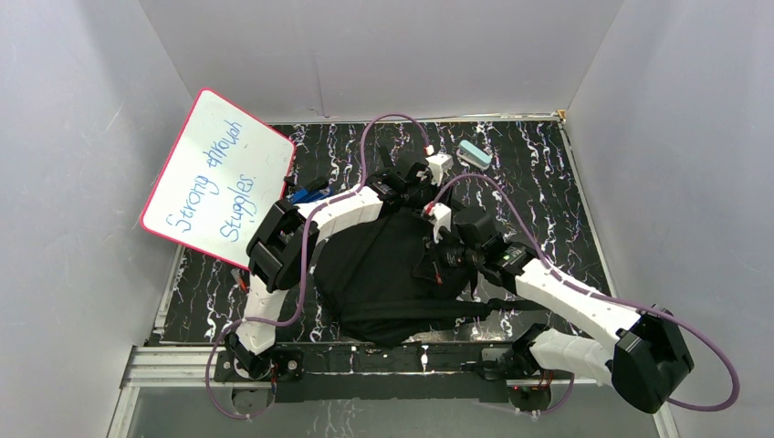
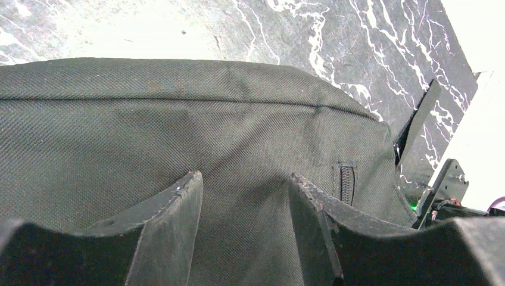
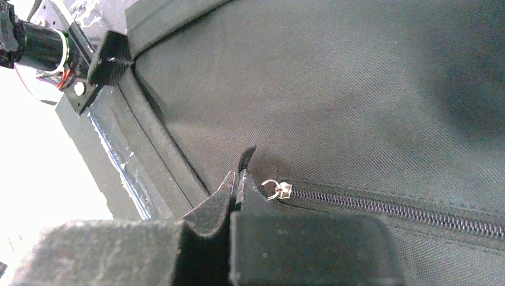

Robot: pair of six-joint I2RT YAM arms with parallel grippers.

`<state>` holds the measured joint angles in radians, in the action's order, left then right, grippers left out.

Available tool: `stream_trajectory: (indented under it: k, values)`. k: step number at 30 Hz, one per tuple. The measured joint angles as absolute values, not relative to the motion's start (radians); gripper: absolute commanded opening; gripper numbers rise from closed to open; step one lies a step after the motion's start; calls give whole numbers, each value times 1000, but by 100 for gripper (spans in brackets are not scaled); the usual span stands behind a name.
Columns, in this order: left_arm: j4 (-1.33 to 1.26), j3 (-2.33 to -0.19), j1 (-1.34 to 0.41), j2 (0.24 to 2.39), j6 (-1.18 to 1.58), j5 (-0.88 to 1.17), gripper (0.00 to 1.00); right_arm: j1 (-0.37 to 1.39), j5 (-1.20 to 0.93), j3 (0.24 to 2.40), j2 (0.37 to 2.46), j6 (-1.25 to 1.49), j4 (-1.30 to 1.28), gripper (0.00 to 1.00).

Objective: Pack the student bag
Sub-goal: Zip the student bag at the center of the board.

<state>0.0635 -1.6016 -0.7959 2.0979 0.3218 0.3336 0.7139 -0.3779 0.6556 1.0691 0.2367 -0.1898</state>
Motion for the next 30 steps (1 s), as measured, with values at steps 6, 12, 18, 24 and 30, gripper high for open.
stream_trajectory:
  k: [6,12,18,24,30]
  values:
    - [74,-1604,-799,2098,324,342,54,761,-357,656,1086,232,-178,2]
    - [93,-1611,-801,2093,324,312,54,781,-252,656,1040,234,-205,37]
    - [174,-1568,-785,1991,315,167,57,786,-121,666,856,150,-213,62]
    - [189,-1357,-678,1626,330,-97,59,794,-83,731,878,56,-206,62]
    - [215,-1171,-616,1229,336,-424,59,1036,27,771,1056,8,-147,68]
